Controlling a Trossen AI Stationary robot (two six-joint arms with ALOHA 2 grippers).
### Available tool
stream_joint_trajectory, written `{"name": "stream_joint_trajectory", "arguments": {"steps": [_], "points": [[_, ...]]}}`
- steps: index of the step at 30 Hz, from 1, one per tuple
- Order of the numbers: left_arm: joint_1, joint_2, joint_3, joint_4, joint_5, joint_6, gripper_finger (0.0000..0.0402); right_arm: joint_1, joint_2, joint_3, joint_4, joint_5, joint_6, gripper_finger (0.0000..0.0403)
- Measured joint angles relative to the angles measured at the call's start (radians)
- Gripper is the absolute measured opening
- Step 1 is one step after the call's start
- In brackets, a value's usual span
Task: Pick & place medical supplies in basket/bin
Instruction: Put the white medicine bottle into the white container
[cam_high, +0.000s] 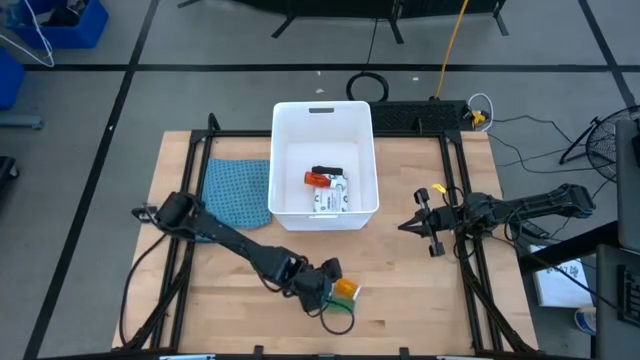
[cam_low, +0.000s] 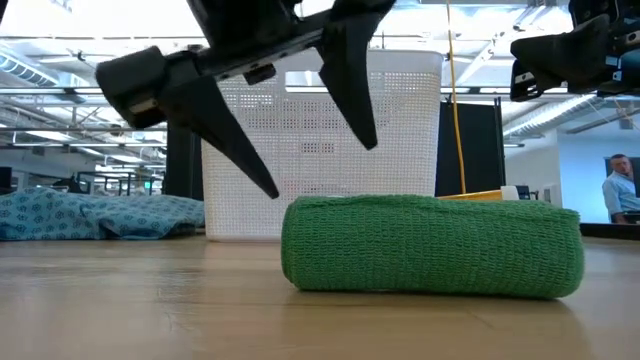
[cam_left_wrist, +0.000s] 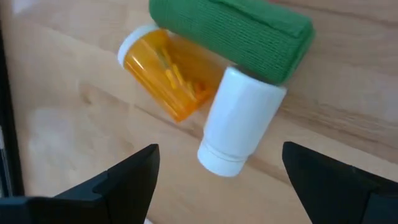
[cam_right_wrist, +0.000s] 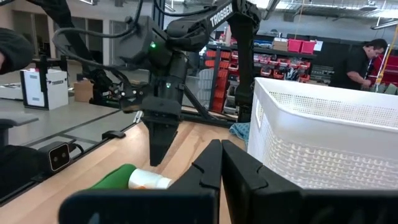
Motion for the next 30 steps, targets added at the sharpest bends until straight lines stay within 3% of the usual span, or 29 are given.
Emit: {"name": "stream_joint_trajectory", "arguments": {"steps": [21, 30], "points": [[0.066, 0.111, 0.011, 0.062, 0.157, 0.071, 0.0279, 0.0, 0.024, 0.0, 0.0, 0.004, -0.025, 0.0], [0.065, 0.126, 0.013, 0.072, 0.161, 0.022, 0.0218, 0.0, 0.024, 0.0, -0.008, 0.026, -0.038, 0.0]]}}
